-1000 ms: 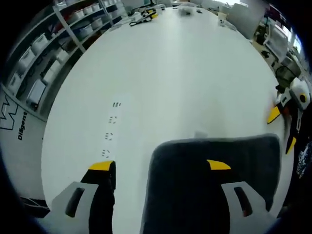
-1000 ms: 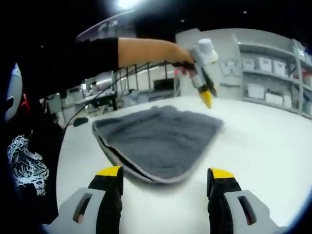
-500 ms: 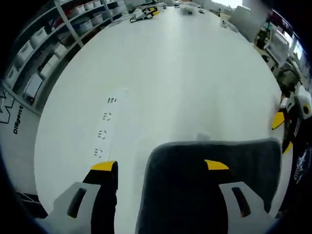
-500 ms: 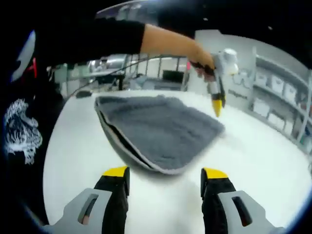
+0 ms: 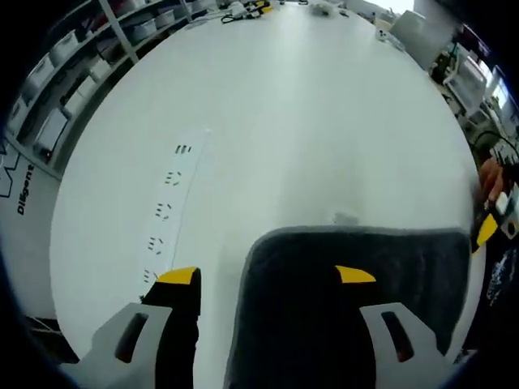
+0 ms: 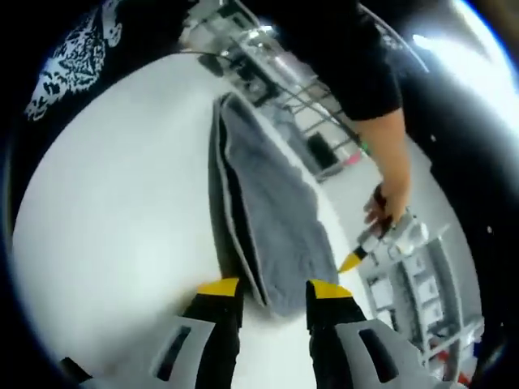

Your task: Open the folded towel by lifting each exposed corner and separating the folded layers until the towel lies flat within the target outline without major curled edges

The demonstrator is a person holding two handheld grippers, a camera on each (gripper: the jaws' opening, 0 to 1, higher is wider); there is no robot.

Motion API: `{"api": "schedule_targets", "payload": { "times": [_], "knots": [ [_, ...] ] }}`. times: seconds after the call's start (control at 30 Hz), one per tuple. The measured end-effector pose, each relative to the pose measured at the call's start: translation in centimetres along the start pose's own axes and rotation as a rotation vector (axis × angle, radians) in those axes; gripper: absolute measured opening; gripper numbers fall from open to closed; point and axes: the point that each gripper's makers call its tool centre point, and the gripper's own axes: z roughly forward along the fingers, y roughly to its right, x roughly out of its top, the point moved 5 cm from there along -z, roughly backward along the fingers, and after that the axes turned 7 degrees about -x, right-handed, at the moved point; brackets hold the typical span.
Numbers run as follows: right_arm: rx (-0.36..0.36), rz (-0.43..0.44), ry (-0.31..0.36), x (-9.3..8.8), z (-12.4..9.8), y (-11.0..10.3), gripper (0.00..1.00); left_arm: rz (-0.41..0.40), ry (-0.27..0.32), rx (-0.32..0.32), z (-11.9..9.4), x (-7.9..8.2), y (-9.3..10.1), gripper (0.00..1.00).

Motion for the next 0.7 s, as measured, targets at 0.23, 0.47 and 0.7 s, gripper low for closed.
{"api": "schedule_targets", "payload": {
  "times": [0.23, 0.47, 0.7],
  "knots": [
    [0.080, -0.036, 0.015, 0.2, -0.1, -0.7, 0.08, 0.068, -0.019, -0.010, 0.6, 0.0, 0.9, 0.55],
    [0.091, -0.050, 0.023, 0.2, 0.0, -0.8, 0.06, 0.086, -0.034, -0.022, 1.1, 0.5, 2.0, 0.41],
    [0.092, -0.028, 0.035, 0.3, 0.1, -0.9, 0.05, 0.075, -0.118, -0.045, 2.2, -0.7, 1.8, 0.43]
  ]
}}
